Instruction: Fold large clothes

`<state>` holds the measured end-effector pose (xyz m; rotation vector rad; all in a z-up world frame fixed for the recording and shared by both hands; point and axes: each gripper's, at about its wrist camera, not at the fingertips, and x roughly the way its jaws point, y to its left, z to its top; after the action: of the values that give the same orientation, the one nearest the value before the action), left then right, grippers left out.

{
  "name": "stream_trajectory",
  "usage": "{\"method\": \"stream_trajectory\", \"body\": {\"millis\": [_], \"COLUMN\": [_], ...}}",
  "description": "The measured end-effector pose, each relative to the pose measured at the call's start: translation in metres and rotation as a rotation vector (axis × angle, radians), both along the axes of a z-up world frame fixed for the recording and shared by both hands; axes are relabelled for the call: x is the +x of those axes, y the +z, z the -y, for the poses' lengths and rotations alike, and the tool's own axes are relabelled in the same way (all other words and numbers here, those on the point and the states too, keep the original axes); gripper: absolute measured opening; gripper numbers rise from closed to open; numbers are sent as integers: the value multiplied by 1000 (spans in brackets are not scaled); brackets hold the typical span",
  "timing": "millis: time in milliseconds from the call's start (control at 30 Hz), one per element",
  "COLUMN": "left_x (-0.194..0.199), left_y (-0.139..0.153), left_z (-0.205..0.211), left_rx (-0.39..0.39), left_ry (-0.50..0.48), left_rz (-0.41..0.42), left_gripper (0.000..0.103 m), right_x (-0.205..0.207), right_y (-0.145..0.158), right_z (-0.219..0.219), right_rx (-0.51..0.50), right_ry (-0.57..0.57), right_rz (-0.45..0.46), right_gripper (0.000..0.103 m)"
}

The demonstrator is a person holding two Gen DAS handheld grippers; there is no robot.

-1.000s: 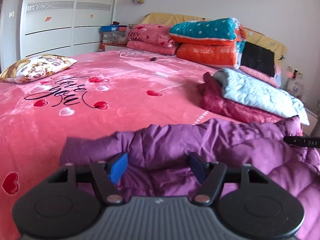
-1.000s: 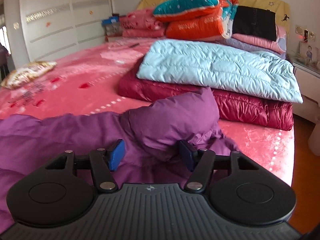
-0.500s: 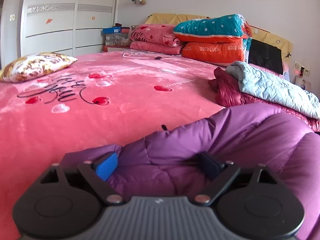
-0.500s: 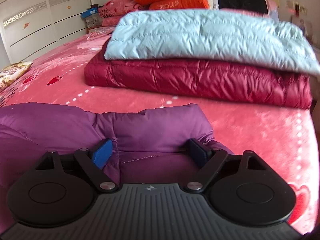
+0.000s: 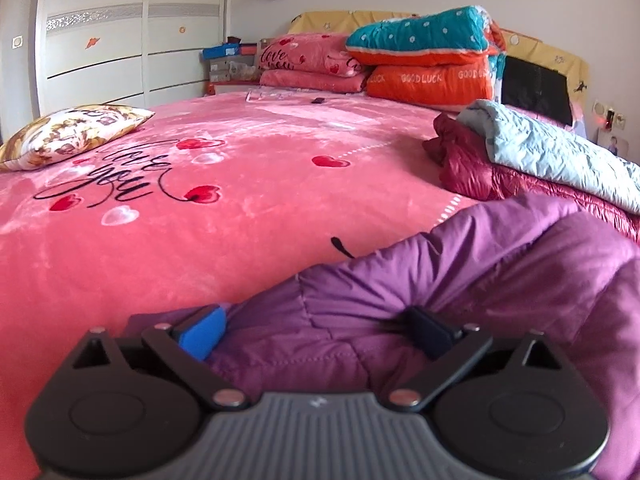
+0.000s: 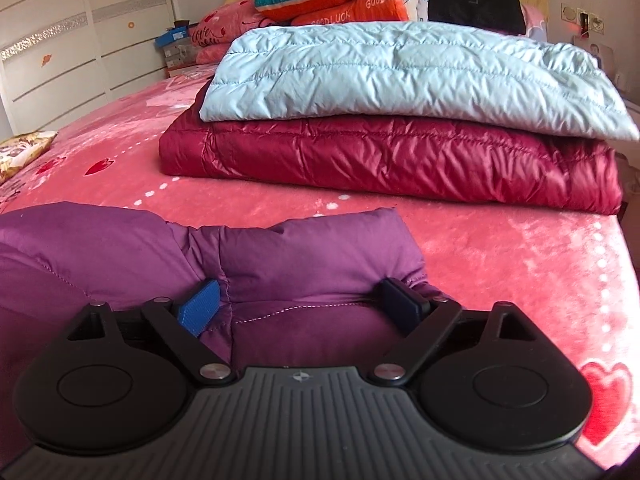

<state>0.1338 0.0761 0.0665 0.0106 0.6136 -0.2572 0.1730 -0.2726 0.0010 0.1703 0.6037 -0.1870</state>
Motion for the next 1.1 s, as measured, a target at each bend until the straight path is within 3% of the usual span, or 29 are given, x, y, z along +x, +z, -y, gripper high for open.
{"method": "stream_trajectory", "body": {"millis": [167, 400, 567, 700, 1000, 1100], "left_x": [-17, -31, -19, -3, 0, 0], "left_y": [40, 70, 56, 32, -4, -10], "left_z": [-2, 78, 132, 152, 162, 163], "left_rx": [-143, -147, -114, -45, -12, -15], "left_ry": [45, -97, -91, -57, -36, -36], "left_rz": [-8, -11, -33, -65, -26, -4], "left_gripper": [95, 95, 97, 99, 103, 103], "right_x": [-31, -67, -75, -77, -83, -86], "right_y": [25, 48, 37, 20, -2, -4], "right_z": [10, 25, 20, 23, 47, 45], "right_rx": [26, 64, 25, -12, 139, 145], "right_ry": [-30, -33, 6, 3, -22, -25], "right_rz": [47, 68, 51, 37, 75, 92], "right_gripper": [103, 103, 103, 103, 103, 103]}}
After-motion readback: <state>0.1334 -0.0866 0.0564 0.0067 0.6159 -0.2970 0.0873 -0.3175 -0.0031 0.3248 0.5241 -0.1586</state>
